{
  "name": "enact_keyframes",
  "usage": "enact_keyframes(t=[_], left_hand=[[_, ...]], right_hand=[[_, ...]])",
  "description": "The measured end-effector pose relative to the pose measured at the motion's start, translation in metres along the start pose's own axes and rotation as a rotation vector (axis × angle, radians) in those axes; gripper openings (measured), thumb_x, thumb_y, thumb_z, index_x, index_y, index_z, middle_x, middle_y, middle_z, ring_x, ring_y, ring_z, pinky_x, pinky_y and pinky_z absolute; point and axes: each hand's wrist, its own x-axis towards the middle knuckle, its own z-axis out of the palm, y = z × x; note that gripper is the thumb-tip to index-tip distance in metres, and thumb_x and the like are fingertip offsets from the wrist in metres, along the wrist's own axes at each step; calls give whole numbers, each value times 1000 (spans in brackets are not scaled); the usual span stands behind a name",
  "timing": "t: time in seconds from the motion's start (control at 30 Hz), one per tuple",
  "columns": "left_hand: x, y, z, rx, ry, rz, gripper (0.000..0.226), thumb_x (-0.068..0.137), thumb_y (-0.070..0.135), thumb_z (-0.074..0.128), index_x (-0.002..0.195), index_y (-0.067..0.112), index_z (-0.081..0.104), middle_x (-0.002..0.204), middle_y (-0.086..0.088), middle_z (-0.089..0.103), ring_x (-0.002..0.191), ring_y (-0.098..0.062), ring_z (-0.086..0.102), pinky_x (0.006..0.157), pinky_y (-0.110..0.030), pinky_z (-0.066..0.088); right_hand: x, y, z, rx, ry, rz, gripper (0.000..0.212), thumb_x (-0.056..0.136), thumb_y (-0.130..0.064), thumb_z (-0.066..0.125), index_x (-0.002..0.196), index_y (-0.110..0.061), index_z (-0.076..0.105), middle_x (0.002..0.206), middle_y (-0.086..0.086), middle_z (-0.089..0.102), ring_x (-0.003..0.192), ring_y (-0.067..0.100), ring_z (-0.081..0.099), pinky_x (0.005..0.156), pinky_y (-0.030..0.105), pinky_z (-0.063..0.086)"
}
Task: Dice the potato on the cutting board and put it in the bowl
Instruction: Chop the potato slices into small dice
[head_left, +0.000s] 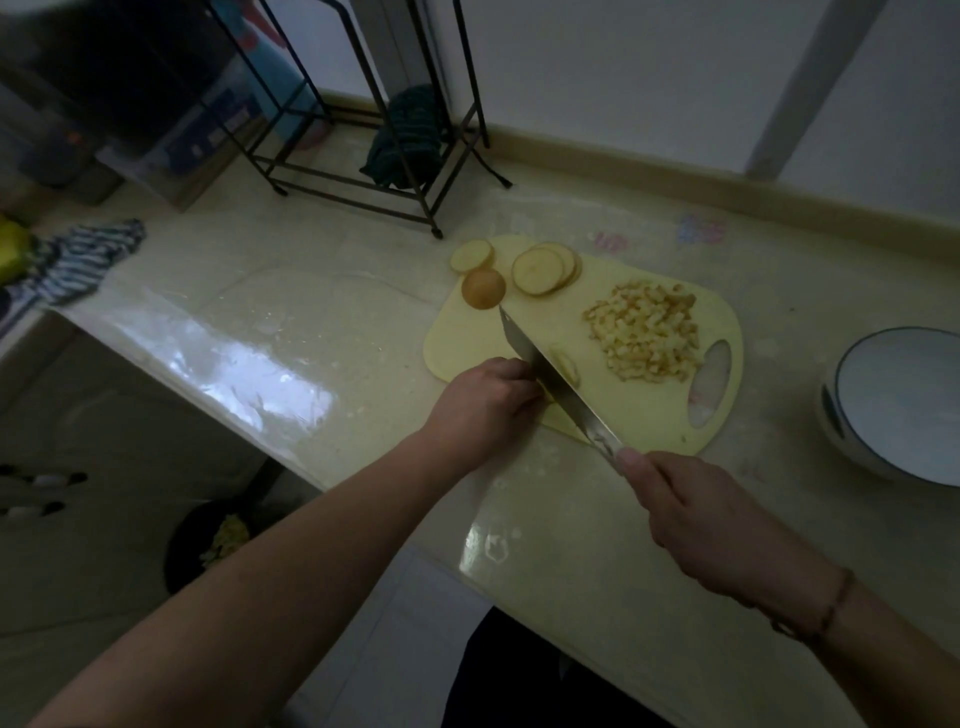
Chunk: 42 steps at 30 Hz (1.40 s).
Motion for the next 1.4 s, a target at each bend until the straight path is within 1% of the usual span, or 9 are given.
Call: enact_keyframes(t=[0.33,0.6,0.7,0.77,0.83,1.0,1.1,1.2,1.4], left_hand=[[-2,-4,4,9,13,9,27,89,21,59,93,4,79,97,-14,74,83,-32,71,59,-39,58],[-2,-3,3,1,8,31,24,90,20,61,98,7,79,103,-10,74,85,-30,71,61,-37,59],[-2,-2,0,12,-2,49,26,91,21,57,94,6,79,94,-11,71,78,-30,69,57,-37,58],[-2,-1,0,21,-7,40,28,93,23,56,90,7,78,89,-11,70,76,-29,67,56,-37,57],[-2,-2,0,17,-5,21,30,93,24,55,89,6,78,89,-11,69,76,-28,67,57,-37,57],[-7,1,1,-1,70,-21,25,91,23,60,88,6,78,93,-9,70,79,-22,67,61,-31,56],[-15,-1,3,28,112,-54,18,90,20,66,88,7,78,94,-8,70,80,-23,65,60,-32,56],[-16,-2,4,73,96,-40,6,85,12,76,90,8,78,92,-8,70,80,-29,63,60,-36,55],[-11,-3,5,84,72,-12,20,89,18,63,92,7,79,90,-8,73,78,-32,65,60,-37,55]], right_hand=[[-19,15,9,-69,54,-14,62,88,-64,22,72,-13,54,65,5,59,62,10,56,64,28,42],[17,-6,11,-55,24,3,52,100,-50,29,69,-14,50,61,-2,53,55,6,50,50,18,33],[17,-2,-2,156,-67,132,53,98,-57,29,73,-14,47,53,-2,46,34,6,37,36,19,28],[15,-1,-10,342,-126,252,51,96,-61,30,75,-17,43,51,-1,38,35,12,27,38,17,25],[15,-1,-13,382,-148,291,50,95,-63,30,76,-18,42,52,1,36,38,13,25,39,18,24],[11,0,-5,251,-89,177,51,93,-64,31,73,-18,41,50,-3,42,37,15,31,39,21,28],[7,-1,-4,131,-34,72,61,87,-67,28,72,-10,44,54,-1,43,34,4,34,35,18,28],[4,-3,-2,98,-24,2,63,88,-64,29,72,-6,44,56,0,41,37,5,35,43,21,29],[5,-5,4,21,-2,-26,57,91,-60,30,66,-10,45,56,1,50,46,6,43,55,30,39]])
